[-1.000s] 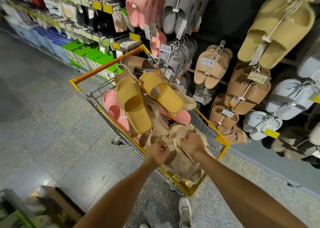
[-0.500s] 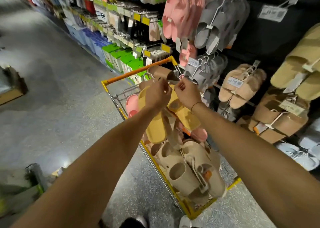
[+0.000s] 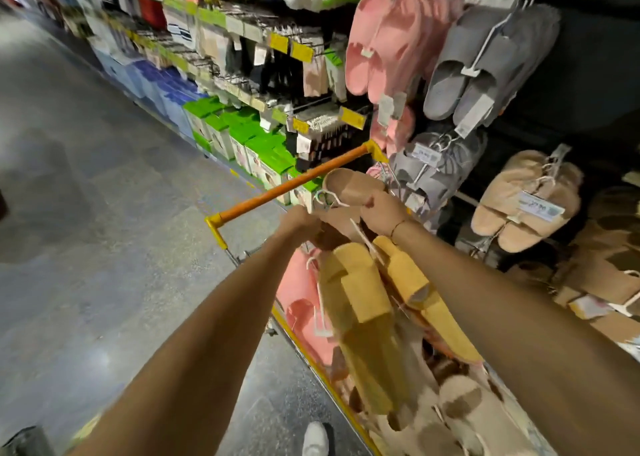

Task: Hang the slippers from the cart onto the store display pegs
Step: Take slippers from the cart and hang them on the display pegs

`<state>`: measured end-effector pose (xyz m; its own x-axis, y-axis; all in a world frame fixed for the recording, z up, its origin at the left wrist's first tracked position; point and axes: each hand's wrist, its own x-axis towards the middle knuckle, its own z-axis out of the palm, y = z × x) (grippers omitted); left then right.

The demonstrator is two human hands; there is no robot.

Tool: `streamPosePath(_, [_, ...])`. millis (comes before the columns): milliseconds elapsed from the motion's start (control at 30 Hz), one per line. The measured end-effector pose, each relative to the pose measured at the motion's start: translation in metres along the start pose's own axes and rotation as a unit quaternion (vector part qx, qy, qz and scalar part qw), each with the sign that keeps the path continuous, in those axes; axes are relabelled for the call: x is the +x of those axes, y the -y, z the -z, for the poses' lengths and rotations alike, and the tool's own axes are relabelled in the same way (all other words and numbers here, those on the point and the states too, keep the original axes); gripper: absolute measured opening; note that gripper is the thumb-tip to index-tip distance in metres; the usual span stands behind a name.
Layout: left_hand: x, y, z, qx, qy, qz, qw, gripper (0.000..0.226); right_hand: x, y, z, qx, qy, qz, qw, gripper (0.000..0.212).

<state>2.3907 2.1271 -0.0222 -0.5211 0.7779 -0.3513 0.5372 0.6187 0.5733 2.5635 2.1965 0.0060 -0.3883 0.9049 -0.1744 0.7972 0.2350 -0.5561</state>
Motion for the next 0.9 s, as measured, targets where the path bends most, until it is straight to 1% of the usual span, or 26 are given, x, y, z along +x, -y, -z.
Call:
streamPosePath(67, [0.033, 0.008, -0.013, -0.058, 0.029, 0.021, 0.998, 0.045, 0.027, -0.004, -0.015, 0.012, 0.012, -0.033, 0.999, 0.041])
streamPosePath(100, [0.044, 0.012, -0.018, -0.080, 0.030, 0.028, 0.996, 0.047, 0.038, -0.007, -0.020, 0.025, 0.002, -0.048, 0.999, 0.037])
streamPosePath(167, [0.050, 0.013, -0.022, -0.119, 0.021, 0.033, 0.992, 0.043, 0.054, -0.014, -0.027, 0.048, -0.025, -0.092, 0.994, 0.017])
streamPosePath(233, [0.051, 0.009, -0.021, -0.163, 0.025, 0.044, 0.985, 0.038, 0.062, -0.015, -0.029, 0.090, -0.015, -0.140, 0.986, 0.026])
streamPosePath(300, [0.053, 0.004, -0.019, -0.228, 0.047, 0.069, 0.970, 0.036, 0.065, -0.011, -0.028, 0.155, -0.004, -0.170, 0.973, 0.048])
streamPosePath(333, [0.054, 0.001, -0.016, -0.253, 0.055, 0.080, 0.963, 0.033, 0.066, -0.010, -0.025, 0.166, -0.004, -0.173, 0.971, 0.057])
streamPosePath(367, [0.055, -0.004, -0.014, -0.271, 0.059, 0.087, 0.957, 0.029, 0.067, -0.011, -0.022, 0.173, -0.006, -0.171, 0.970, 0.058])
streamPosePath(400, [0.057, -0.007, -0.011, -0.286, 0.060, 0.088, 0.952, 0.027, 0.066, -0.009, -0.016, 0.182, -0.005, -0.171, 0.968, 0.051])
streamPosePath(433, [0.057, -0.014, -0.006, -0.301, 0.062, 0.083, 0.948, 0.023, 0.063, -0.006, -0.009, 0.197, -0.006, -0.171, 0.965, 0.038])
streamPosePath(467, [0.057, -0.021, -0.002, -0.312, 0.064, 0.068, 0.945, 0.017, 0.059, -0.003, -0.001, 0.207, -0.007, -0.167, 0.964, 0.025])
streamPosePath(500, [0.054, -0.030, 0.004, -0.323, 0.063, 0.047, 0.943, 0.008, 0.056, -0.001, 0.007, 0.213, -0.008, -0.163, 0.963, 0.016])
streamPosePath(533, [0.052, -0.039, 0.010, -0.323, 0.056, 0.026, 0.944, 0.011, 0.053, 0.000, 0.015, 0.218, -0.010, -0.158, 0.963, 0.014])
streamPosePath(567, [0.045, -0.049, 0.017, -0.323, 0.039, 0.006, 0.946, 0.016, 0.050, 0.000, 0.023, 0.218, -0.011, -0.153, 0.964, 0.015])
streamPosePath(633, [0.038, -0.064, 0.027, -0.295, -0.001, -0.032, 0.955, 0.004, 0.043, -0.002, 0.038, 0.204, -0.017, -0.139, 0.969, 0.017])
streamPosePath(700, [0.035, -0.076, 0.035, -0.264, -0.045, -0.063, 0.961, 0.020, 0.037, -0.006, 0.051, 0.183, -0.032, -0.120, 0.975, 0.018])
streamPosePath(733, [0.034, -0.081, 0.041, -0.258, -0.064, -0.077, 0.961, 0.021, 0.035, -0.010, 0.056, 0.186, -0.036, -0.107, 0.976, 0.020])
streamPosePath(800, [0.025, -0.094, 0.052, -0.242, -0.094, -0.124, 0.958, 0.017, 0.029, -0.018, 0.067, 0.193, -0.041, -0.086, 0.976, 0.023])
streamPosePath(900, [0.006, -0.120, 0.071, -0.190, -0.137, -0.219, 0.947, 0.022, 0.019, -0.030, 0.084, 0.186, -0.082, -0.065, 0.977, 0.014])
